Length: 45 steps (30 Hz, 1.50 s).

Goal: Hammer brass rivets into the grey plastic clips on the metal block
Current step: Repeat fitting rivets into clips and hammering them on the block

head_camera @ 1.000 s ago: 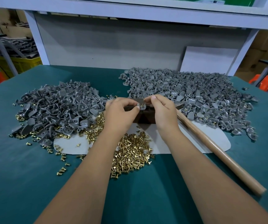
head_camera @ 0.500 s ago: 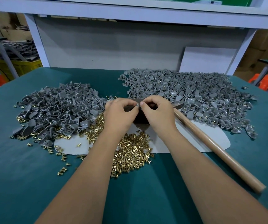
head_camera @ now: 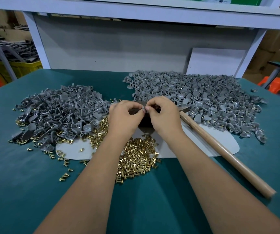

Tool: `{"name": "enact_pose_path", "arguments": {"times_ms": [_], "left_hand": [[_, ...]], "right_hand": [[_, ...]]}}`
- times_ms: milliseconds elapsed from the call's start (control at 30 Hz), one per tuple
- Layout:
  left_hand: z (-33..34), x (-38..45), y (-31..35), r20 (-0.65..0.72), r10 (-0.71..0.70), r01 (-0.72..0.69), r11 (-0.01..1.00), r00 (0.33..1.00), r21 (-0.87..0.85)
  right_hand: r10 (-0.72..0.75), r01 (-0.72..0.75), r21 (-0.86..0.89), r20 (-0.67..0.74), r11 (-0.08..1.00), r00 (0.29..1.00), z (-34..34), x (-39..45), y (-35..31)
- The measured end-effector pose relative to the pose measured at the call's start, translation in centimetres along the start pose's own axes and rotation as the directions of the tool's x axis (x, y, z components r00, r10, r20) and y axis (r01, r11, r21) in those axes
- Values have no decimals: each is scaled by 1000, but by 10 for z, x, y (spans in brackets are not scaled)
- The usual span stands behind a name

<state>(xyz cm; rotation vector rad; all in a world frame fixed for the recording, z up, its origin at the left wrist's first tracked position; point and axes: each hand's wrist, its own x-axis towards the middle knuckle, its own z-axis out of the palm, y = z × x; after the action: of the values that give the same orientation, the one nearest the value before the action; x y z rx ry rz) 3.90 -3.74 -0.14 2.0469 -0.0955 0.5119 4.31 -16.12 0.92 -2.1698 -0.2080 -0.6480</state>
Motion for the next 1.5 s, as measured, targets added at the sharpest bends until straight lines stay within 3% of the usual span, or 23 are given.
{"name": "enact_pose_path", "arguments": {"times_ms": [200,467,600,667,933,1233,1500], "left_hand": [[-2,1,-1,24,33,-33,999,999,-12],[-3,1,1,42,22,-22,1000,999,-7],[-2,-1,0,39,8,-8,1000,999,-2],[-1,-1,0,36,13,-13,1000,999,-4],[-1,-1,-2,50,19,-19,1000,999,-2],[1,1,-3,28,24,-24,1000,999,-1],[0,1,-2,29,32,-33,999,999,38]], "right_hand": [[-17,23,-82,64,996,998,-3,4,-3],[-14,20,-62,92,998,996,-4,2,2],[153,-179,264,115,948,981,-8,2,5],[188,-214,310,113,926,976,-9,3,6],[94,-115,218,108,969,990,-7,3,10],[89,-96,87,85,992,992,-4,8,5],[89,-93,81,60,992,994,-1,6,3]]}}
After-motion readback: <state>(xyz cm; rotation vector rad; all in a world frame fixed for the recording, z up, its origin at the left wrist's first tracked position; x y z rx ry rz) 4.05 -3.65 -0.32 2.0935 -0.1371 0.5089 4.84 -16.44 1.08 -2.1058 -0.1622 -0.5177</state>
